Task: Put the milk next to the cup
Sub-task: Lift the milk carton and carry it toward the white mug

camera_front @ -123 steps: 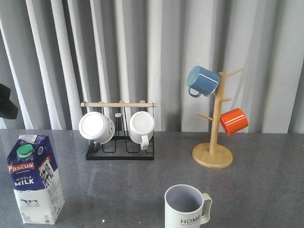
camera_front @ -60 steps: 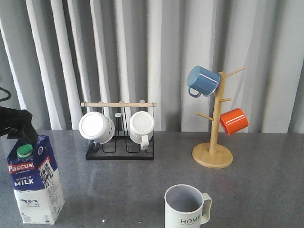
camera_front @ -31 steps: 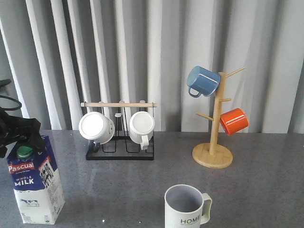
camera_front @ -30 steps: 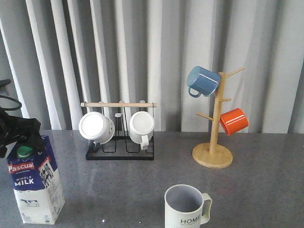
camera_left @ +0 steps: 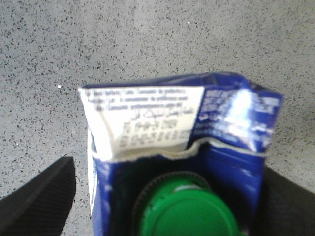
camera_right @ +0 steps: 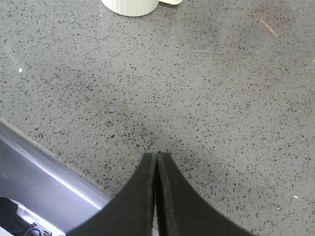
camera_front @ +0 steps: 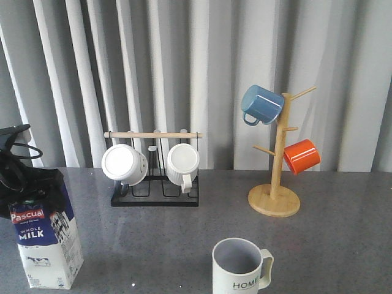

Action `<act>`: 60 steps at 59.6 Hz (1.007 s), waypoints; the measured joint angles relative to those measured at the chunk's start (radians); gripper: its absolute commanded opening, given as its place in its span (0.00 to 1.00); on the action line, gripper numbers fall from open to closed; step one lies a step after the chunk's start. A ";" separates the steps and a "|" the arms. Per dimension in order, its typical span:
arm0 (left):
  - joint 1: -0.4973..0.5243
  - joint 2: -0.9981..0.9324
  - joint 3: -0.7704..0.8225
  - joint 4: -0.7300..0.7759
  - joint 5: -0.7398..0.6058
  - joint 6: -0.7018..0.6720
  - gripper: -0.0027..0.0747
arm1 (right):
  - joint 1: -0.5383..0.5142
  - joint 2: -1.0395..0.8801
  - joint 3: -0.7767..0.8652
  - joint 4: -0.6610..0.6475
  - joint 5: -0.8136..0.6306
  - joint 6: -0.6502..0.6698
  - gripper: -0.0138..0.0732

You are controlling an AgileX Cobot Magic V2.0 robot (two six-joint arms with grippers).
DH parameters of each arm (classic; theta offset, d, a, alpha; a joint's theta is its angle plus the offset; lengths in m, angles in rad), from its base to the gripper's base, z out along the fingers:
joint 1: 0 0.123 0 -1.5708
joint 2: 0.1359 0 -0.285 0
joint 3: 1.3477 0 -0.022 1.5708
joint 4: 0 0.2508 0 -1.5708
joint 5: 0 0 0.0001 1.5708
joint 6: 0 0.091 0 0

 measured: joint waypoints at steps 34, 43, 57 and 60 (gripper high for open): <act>0.000 0.021 0.000 -0.001 0.010 0.000 0.25 | 0.000 0.000 0.000 0.000 0.000 0.000 0.15; 0.000 0.021 0.000 -0.024 0.008 0.000 0.15 | 0.000 0.000 0.000 0.000 0.000 0.000 0.15; 0.000 0.008 -0.062 -0.188 0.018 0.021 0.13 | 0.000 0.000 0.000 0.000 0.000 0.000 0.15; 0.000 0.006 -0.102 -0.235 0.018 0.038 0.13 | 0.000 0.000 0.000 0.000 0.000 0.000 0.15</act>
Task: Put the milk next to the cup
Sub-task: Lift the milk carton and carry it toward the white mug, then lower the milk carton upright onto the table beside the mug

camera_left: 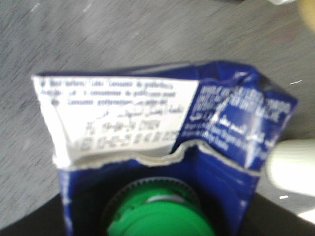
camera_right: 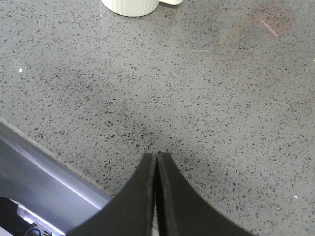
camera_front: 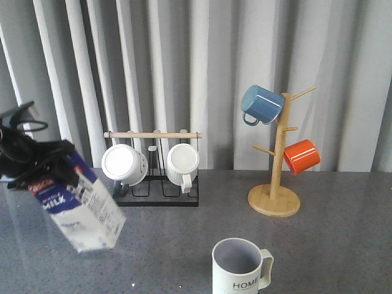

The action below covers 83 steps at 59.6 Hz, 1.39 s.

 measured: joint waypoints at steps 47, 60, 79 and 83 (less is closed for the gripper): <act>-0.355 0.127 -0.525 0.050 0.033 -0.057 0.14 | 0.000 0.000 0.000 0.000 0.013 0.000 0.15; -0.362 0.125 -0.526 0.107 0.032 -0.102 0.15 | 0.000 0.000 0.000 0.001 0.013 0.000 0.15; -0.378 0.125 -0.372 0.123 0.025 -0.118 0.15 | 0.000 0.000 0.000 0.001 0.013 0.000 0.15; -0.383 0.126 -0.318 0.132 0.025 -0.120 0.15 | 0.000 0.000 0.000 0.001 0.014 0.000 0.15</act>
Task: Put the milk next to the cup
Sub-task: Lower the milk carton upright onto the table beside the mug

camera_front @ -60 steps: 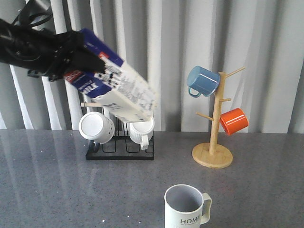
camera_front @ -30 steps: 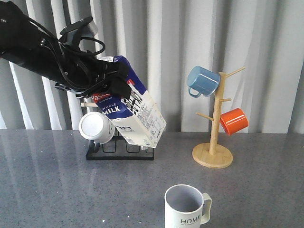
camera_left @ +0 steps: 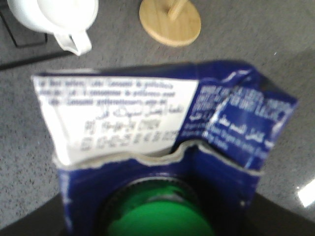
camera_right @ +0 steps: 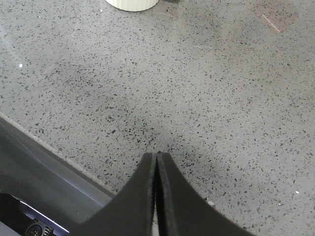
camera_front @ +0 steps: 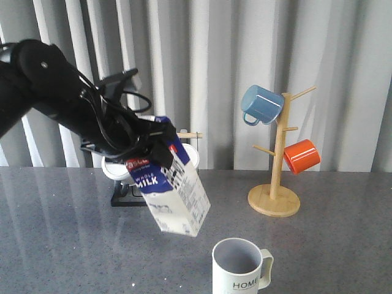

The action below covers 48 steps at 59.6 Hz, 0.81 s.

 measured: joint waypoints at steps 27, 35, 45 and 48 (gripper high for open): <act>-0.042 0.008 0.125 0.040 -0.002 -0.007 0.15 | 0.000 0.000 0.000 0.000 0.007 0.000 0.15; -0.042 0.009 0.143 0.046 -0.006 -0.012 0.15 | 0.000 0.000 0.000 0.000 0.007 0.000 0.15; -0.042 0.026 0.148 0.047 -0.009 -0.015 0.15 | 0.000 0.000 0.000 0.000 0.006 0.000 0.15; -0.042 0.034 0.150 0.046 -0.011 -0.015 0.15 | 0.000 0.000 0.000 0.000 0.006 0.000 0.15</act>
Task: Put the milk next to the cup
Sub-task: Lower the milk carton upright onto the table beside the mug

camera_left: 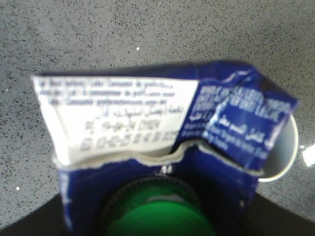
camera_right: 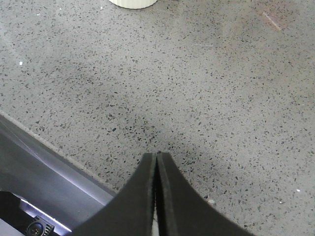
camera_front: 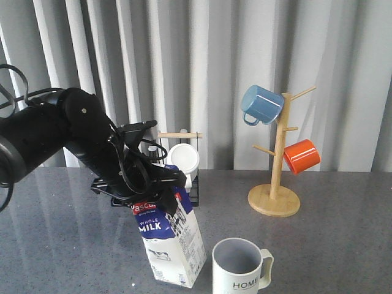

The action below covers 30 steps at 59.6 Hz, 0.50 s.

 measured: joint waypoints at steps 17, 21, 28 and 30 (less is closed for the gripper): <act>0.000 0.044 0.003 -0.015 0.000 0.000 0.16 | 0.000 0.000 0.000 0.000 0.001 0.001 0.15; 0.000 0.046 0.003 -0.018 -0.006 0.000 0.16 | 0.000 0.000 0.000 0.000 0.001 0.001 0.15; 0.000 0.049 0.003 -0.020 -0.009 -0.011 0.17 | 0.000 0.000 0.000 0.000 0.001 0.001 0.15; 0.000 0.050 0.003 -0.021 -0.010 -0.016 0.17 | 0.000 0.000 0.000 0.000 0.001 0.001 0.15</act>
